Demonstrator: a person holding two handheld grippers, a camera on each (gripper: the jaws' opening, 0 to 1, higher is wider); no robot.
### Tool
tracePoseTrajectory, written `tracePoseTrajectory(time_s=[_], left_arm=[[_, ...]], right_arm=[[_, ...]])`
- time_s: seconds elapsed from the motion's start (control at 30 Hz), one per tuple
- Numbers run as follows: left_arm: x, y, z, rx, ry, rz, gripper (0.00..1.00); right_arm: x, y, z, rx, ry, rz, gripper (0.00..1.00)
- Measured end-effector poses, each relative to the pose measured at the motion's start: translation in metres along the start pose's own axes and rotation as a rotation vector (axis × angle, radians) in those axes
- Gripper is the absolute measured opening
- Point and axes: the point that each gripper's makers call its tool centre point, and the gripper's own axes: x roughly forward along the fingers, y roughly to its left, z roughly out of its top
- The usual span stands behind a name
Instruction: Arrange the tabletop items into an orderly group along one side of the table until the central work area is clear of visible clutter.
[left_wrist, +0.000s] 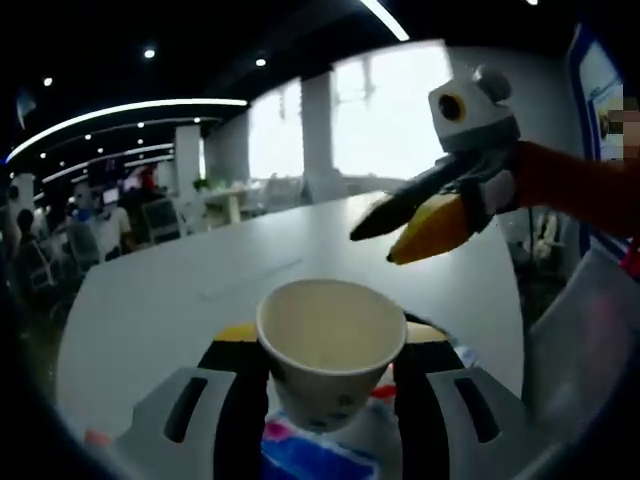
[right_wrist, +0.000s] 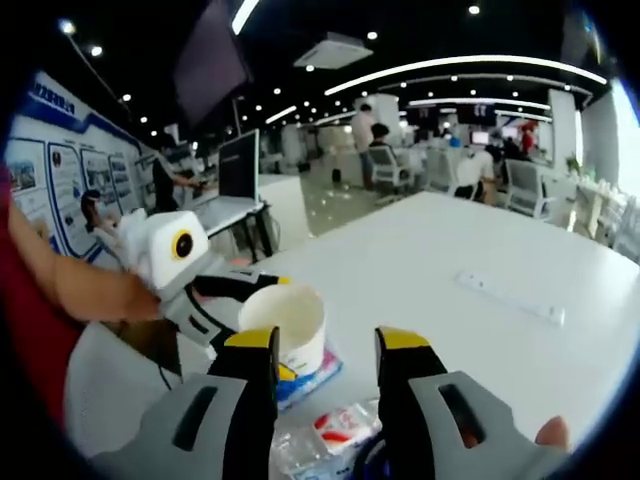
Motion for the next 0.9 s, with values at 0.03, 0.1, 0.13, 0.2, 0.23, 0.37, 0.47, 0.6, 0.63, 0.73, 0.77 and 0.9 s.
tracePoseTrajectory(time_s=[0.03, 0.1, 0.13, 0.2, 0.23, 0.37, 0.47, 0.6, 0.63, 0.73, 0.77, 0.9], left_arm=[[0.0, 0.001, 0.0, -0.003, 0.001, 0.001, 0.46], [0.0, 0.003, -0.001, -0.012, 0.003, 0.003, 0.46], [0.0, 0.004, -0.002, -0.016, 0.004, 0.004, 0.46], [0.0, 0.007, -0.003, -0.025, 0.006, 0.009, 0.46], [0.0, 0.009, -0.003, -0.034, 0.005, 0.012, 0.46], [0.0, 0.017, -0.004, -0.062, 0.004, 0.025, 0.46], [0.0, 0.025, -0.003, -0.082, -0.002, 0.039, 0.46], [-0.001, 0.037, -0.002, -0.106, -0.01, 0.062, 0.46], [-0.001, 0.039, -0.002, -0.112, -0.01, 0.067, 0.46], [-0.001, 0.046, -0.002, -0.13, -0.017, 0.08, 0.46], [0.0, 0.048, -0.003, -0.134, -0.018, 0.083, 0.46], [0.001, 0.055, -0.007, -0.147, -0.01, 0.099, 0.46]], right_arm=[[0.0, 0.002, -0.002, 0.001, -0.003, 0.004, 0.42], [0.0, 0.006, -0.004, -0.005, -0.013, 0.016, 0.45], [0.0, 0.007, -0.005, -0.003, -0.018, 0.018, 0.45], [-0.001, 0.009, -0.007, -0.003, -0.031, 0.025, 0.48], [-0.001, 0.01, -0.007, -0.009, -0.039, 0.027, 0.49], [-0.003, 0.017, -0.011, -0.04, -0.062, 0.048, 0.55], [-0.005, 0.023, -0.012, -0.035, -0.099, 0.066, 0.62], [-0.006, 0.028, -0.014, -0.034, -0.131, 0.077, 0.68], [-0.006, 0.029, -0.015, -0.034, -0.132, 0.078, 0.68], [-0.006, 0.031, -0.02, -0.05, -0.13, 0.083, 0.69], [-0.006, 0.032, -0.021, -0.054, -0.128, 0.083, 0.69], [-0.008, 0.033, -0.021, -0.055, -0.152, 0.089, 0.7]])
